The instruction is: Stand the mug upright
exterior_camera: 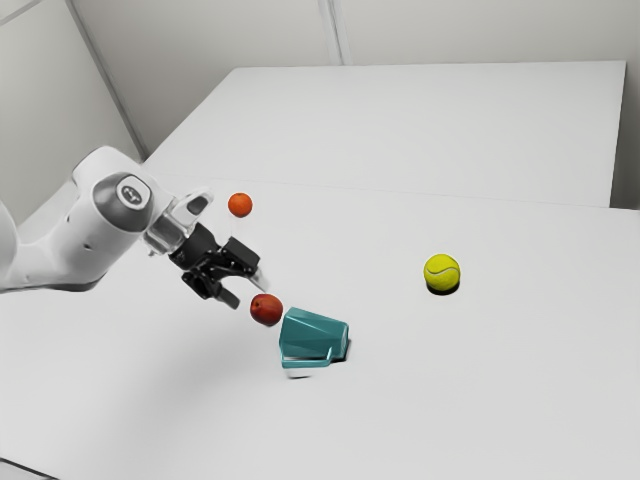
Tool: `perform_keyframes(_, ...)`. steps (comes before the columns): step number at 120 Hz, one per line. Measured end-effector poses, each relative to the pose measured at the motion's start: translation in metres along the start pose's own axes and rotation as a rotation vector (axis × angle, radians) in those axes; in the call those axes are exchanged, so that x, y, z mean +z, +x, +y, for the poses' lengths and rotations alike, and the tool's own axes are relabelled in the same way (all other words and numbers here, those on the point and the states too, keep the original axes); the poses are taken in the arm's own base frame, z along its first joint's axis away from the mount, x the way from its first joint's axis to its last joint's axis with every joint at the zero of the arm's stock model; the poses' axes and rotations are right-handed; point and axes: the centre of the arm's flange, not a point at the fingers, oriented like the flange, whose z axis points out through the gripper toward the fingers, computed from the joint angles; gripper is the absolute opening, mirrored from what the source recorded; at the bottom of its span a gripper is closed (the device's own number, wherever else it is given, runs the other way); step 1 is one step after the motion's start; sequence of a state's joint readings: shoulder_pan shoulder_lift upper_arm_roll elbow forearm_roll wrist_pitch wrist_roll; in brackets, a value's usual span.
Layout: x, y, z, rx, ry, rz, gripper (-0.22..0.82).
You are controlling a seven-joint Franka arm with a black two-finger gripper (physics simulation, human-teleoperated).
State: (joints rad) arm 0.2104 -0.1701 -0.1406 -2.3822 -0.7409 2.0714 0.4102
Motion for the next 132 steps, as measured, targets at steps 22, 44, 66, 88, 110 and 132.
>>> perform_keyframes(22, 0.025, -0.008, -0.031, 0.003, -0.08, 0.008, 0.6)
perform_keyframes(44, 0.052, -0.005, -0.045, 0.045, -0.165, 0.008, 0.6)
perform_keyframes(66, 0.068, 0.001, -0.051, 0.119, -0.232, 0.034, 0.6)
perform_keyframes(88, 0.075, 0.005, -0.052, 0.205, -0.26, 0.057, 0.6)
perform_keyframes(110, 0.091, 0.006, -0.054, 0.26, -0.29, 0.057, 0.6)
perform_keyframes(132, 0.103, 0.011, -0.043, 0.326, -0.324, 0.053, 0.6)
